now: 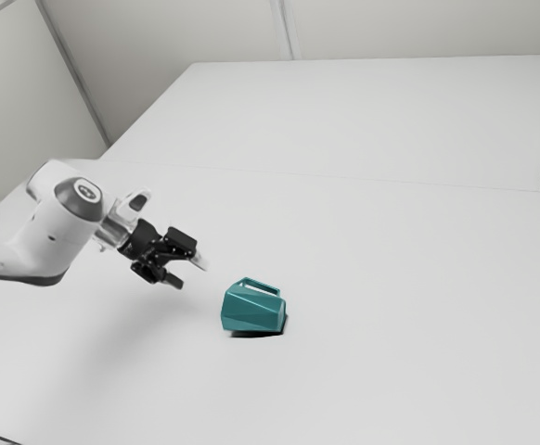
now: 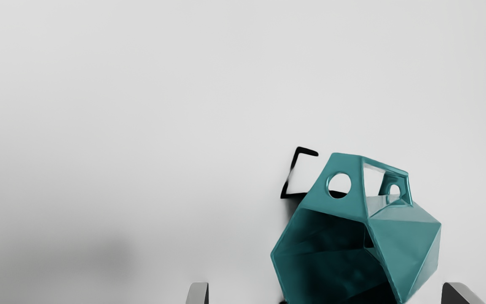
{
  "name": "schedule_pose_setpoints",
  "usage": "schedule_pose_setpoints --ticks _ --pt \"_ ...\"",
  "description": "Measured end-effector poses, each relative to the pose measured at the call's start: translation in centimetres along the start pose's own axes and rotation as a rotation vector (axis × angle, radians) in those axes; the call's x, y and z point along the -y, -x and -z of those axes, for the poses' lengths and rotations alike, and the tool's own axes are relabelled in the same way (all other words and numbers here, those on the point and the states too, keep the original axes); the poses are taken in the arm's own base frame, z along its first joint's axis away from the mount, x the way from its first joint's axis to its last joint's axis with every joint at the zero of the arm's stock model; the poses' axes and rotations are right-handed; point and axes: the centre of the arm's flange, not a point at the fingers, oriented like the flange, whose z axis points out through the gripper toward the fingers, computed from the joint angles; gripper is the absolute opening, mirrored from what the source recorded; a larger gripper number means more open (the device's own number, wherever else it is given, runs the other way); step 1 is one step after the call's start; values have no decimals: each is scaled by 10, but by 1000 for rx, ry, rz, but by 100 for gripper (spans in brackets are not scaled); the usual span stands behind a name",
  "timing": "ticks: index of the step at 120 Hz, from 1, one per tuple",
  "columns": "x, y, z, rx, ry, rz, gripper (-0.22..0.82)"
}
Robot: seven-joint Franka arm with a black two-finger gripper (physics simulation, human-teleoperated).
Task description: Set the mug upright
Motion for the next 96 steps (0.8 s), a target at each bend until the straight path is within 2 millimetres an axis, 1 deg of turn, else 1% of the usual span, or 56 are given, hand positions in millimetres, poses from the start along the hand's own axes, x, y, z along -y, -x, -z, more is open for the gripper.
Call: schedule_pose_setpoints --ticks 16,28,44,56,60,69,79,96 --pt "-7 10 -7 42 28 -70 60" --pt "-12 19 -21 81 51 -106 60" --pt "-27 27 -36 119 72 -169 60" --pt "-36 29 -43 133 83 -211 60" --pt "-37 29 -45 135 88 -217 57" --pt "-37 30 -48 136 97 -224 46" --pt "-36 30 -49 131 106 -231 36" --pt "-33 24 -50 115 116 -235 26"
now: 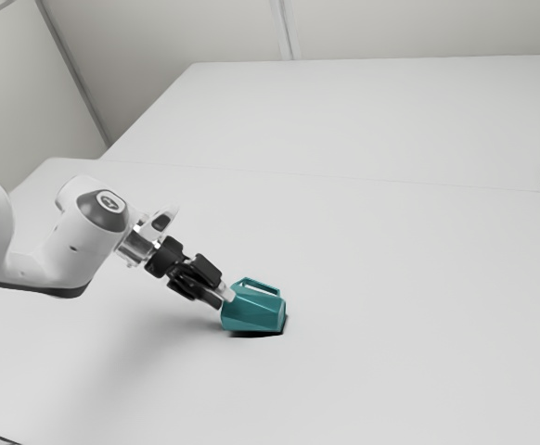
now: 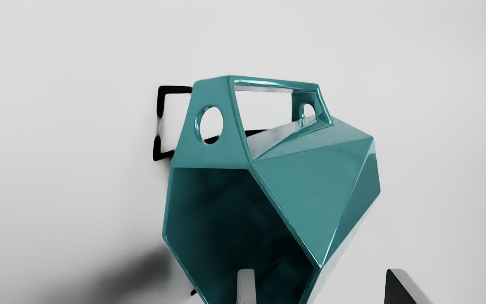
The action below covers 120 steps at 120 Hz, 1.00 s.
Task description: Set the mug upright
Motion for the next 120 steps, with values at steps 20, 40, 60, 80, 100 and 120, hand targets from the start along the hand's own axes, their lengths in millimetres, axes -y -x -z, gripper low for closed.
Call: schedule_pose_setpoints --ticks 20,40,60,80,100,120 --pt "12 -12 -11 -25 29 22 21" --pt "-8 -22 -30 -42 74 -23 9" --pt "-11 -21 -35 -62 99 -33 -2" --pt "-14 -22 -37 -73 104 -55 -10" --pt "-23 -24 -41 -78 108 -84 -14" --pt "-34 -26 -38 -90 108 -119 -16"
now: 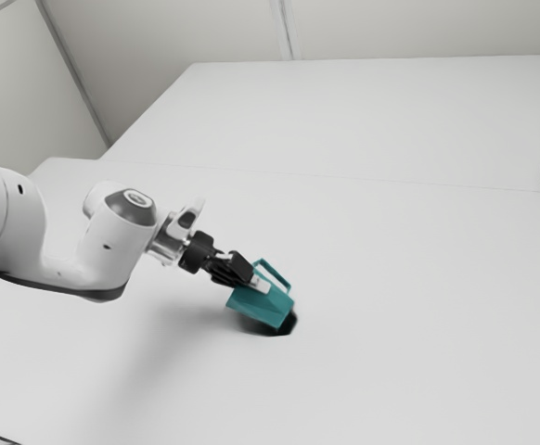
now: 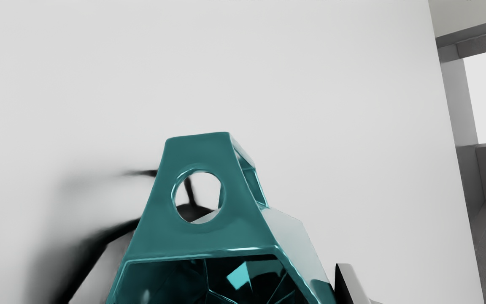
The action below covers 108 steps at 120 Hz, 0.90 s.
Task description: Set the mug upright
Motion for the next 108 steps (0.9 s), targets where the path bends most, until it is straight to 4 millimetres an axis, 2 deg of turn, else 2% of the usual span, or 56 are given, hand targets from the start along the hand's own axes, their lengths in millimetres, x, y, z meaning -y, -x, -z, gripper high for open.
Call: schedule_pose_setpoints --ticks 24,56,67,74,82,91,97,108 --pt "-22 -9 13 -29 -11 -66 -16" --pt "-42 -48 26 46 -167 -246 -17" --pt "-46 -53 16 99 -252 -306 -17" --pt "-54 -58 2 148 -309 -364 -17" --pt "-71 -61 -21 217 -381 -457 -17" --pt "-92 -66 -36 288 -480 -579 -16" --pt "-100 -68 -40 326 -545 -640 -16" --pt "-104 -70 -34 372 -648 -701 -16"
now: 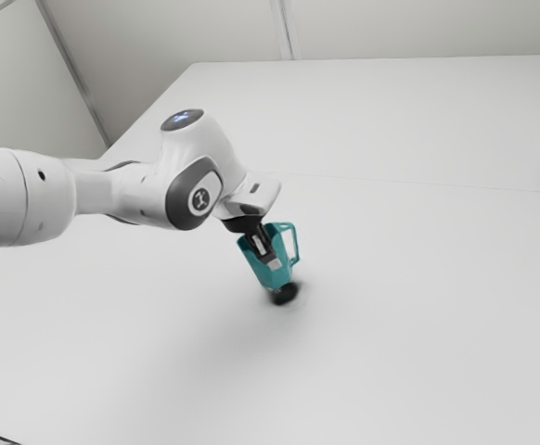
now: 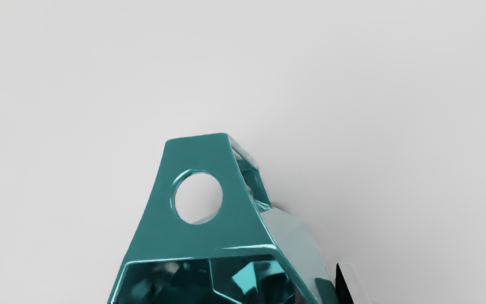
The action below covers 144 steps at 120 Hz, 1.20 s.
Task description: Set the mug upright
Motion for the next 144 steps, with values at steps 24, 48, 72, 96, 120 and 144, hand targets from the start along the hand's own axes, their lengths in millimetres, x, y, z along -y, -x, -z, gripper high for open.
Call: schedule_pose_setpoints --ticks 24,48,72,96,120,144 --pt "5 8 -5 69 -63 22 -16" --pt "0 9 -14 137 -120 18 -16" --pt "1 10 -34 176 -133 57 -16" --pt "1 11 -33 170 -133 108 17" --pt "0 9 -23 151 -140 139 44" --pt "-2 3 33 61 -176 163 54"
